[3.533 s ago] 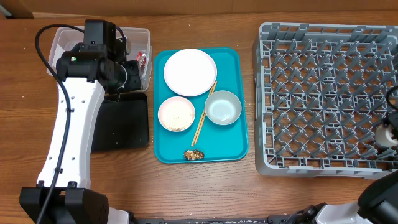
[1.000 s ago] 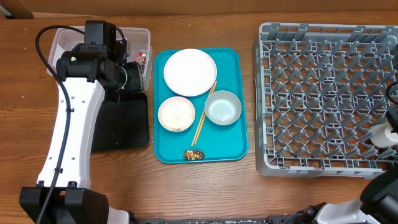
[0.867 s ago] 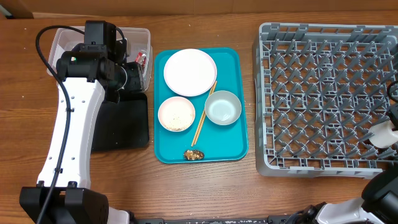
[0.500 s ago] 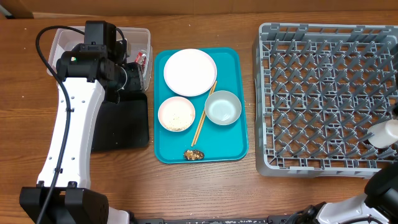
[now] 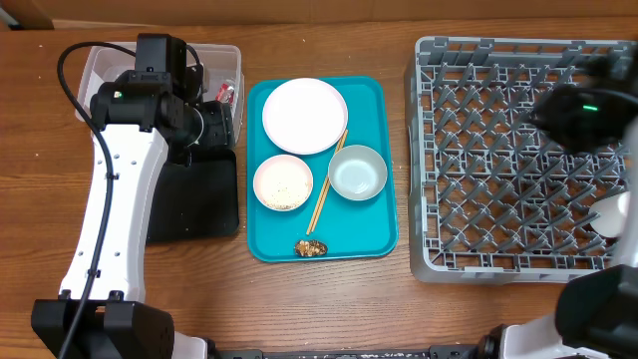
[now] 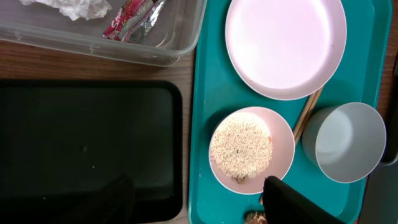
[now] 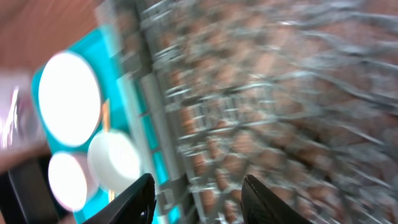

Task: Sort waste into correct bins and load items into the dishwasher
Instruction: 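Reach the right gripper to the white bowl and grasp its rim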

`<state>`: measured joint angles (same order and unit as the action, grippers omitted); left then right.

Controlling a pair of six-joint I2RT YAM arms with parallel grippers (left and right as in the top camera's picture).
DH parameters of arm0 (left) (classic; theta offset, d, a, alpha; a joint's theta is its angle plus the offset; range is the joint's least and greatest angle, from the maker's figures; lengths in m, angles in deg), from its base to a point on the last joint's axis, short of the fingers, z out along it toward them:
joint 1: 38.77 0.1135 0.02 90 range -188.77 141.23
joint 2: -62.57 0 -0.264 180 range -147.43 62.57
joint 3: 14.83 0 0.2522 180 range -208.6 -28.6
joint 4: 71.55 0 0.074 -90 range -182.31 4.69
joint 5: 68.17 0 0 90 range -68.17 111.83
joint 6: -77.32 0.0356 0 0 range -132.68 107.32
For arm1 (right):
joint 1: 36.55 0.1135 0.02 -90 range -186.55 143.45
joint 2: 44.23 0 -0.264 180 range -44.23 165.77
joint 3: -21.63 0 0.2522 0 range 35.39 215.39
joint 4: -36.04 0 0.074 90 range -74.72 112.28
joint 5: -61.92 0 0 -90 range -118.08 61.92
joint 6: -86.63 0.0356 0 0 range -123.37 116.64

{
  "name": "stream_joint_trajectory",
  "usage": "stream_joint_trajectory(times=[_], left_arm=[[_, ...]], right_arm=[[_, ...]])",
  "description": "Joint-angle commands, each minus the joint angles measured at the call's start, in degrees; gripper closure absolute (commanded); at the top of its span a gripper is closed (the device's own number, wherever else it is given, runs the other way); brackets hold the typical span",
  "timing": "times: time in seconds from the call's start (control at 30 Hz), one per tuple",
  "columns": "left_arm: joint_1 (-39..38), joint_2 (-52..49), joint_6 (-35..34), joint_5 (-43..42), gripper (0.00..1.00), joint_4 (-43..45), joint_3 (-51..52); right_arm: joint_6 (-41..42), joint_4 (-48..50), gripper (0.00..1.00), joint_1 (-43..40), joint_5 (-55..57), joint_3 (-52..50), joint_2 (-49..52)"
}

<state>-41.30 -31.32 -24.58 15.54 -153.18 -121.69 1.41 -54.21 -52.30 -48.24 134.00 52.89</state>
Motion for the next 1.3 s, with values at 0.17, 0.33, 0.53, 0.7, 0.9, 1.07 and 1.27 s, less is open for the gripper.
stream_joint_trajectory(times=[0.17,0.33,0.53,0.7,0.9,1.07,1.27], left_arm=[[-0.13,0.42,0.11,0.98,0.30,-0.90,-0.74],[-0.13,0.42,0.13,0.98,0.30,-0.90,-0.74],[-0.13,0.42,0.11,0.96,0.30,-1.11,-0.74],[-0.13,0.42,0.11,0.96,0.29,-1.11,-0.74],[-0.13,0.42,0.11,0.94,0.30,-1.07,-0.74],[-0.15,0.42,0.11,0.94,0.30,-1.09,-0.74],[-0.15,0.42,0.11,0.94,0.30,-1.09,-0.74]], right_arm=[[1.31,1.84,0.52,24.96,7.32,-0.02,5.33],[3.65,3.63,0.52,31.93,8.20,-0.02,10.80],[11.85,4.39,0.53,36.70,17.35,-0.02,18.49],[14.56,4.46,0.52,36.79,18.62,-0.02,21.81],[14.91,4.68,0.53,36.81,18.62,-0.02,23.89],[15.26,4.63,0.53,36.81,18.58,-0.04,24.92],[15.26,4.59,0.53,37.88,18.40,-0.04,26.47]])
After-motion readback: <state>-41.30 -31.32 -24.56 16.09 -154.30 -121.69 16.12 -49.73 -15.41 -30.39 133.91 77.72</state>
